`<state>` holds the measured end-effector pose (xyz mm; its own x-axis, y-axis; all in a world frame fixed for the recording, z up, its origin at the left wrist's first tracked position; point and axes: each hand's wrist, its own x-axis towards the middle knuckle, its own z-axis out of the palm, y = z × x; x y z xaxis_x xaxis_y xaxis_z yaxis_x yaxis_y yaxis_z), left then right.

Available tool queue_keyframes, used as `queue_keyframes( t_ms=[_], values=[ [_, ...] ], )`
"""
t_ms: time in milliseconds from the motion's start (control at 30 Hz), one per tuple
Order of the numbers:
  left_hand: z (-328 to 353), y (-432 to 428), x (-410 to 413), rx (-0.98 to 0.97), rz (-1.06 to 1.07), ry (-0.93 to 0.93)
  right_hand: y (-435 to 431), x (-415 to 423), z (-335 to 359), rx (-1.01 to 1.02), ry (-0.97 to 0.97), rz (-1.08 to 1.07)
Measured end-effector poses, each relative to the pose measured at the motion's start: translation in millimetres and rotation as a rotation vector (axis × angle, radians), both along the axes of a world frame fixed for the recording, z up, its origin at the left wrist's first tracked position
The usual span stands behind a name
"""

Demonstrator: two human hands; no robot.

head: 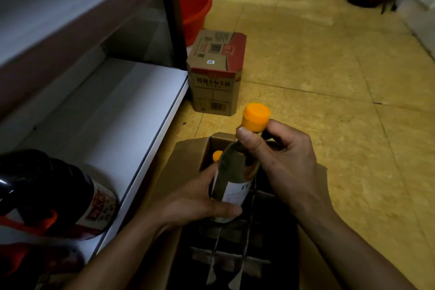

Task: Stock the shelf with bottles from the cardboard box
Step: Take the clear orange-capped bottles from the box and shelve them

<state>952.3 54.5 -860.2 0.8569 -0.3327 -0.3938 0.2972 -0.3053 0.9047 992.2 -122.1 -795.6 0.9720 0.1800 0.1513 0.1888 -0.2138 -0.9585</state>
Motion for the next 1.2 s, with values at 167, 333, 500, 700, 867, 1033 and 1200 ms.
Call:
queue_keyframes(
  t_ms=[167,333,500,700,867,1033,1200],
  values=[
    [4,-12,-2,-0.060,0.059,-0.038,-6,-1,7,0.064,0.027,-0.019],
    [0,-28,-9,-0.095,0.210,-0.117,-13,3,3,-0.021,0.106,0.035],
    [7,-32,-8,-0.133,0.336,-0.180,-3,-4,-14,-0.182,0.177,0.157],
    [16,-37,-10,-0.077,0.449,-0.244,-1,-6,-16,0.023,0.291,0.068],
    [27,-27,-11,-0.117,0.389,-0.150,-6,-3,-10,0.315,0.365,0.086],
    [33,-26,-13,-0.252,0.262,0.017,-6,-1,-11,0.506,0.393,0.181],
    [34,-20,-18,-0.409,0.154,0.124,-8,6,-13,0.634,0.451,0.321]
  ],
)
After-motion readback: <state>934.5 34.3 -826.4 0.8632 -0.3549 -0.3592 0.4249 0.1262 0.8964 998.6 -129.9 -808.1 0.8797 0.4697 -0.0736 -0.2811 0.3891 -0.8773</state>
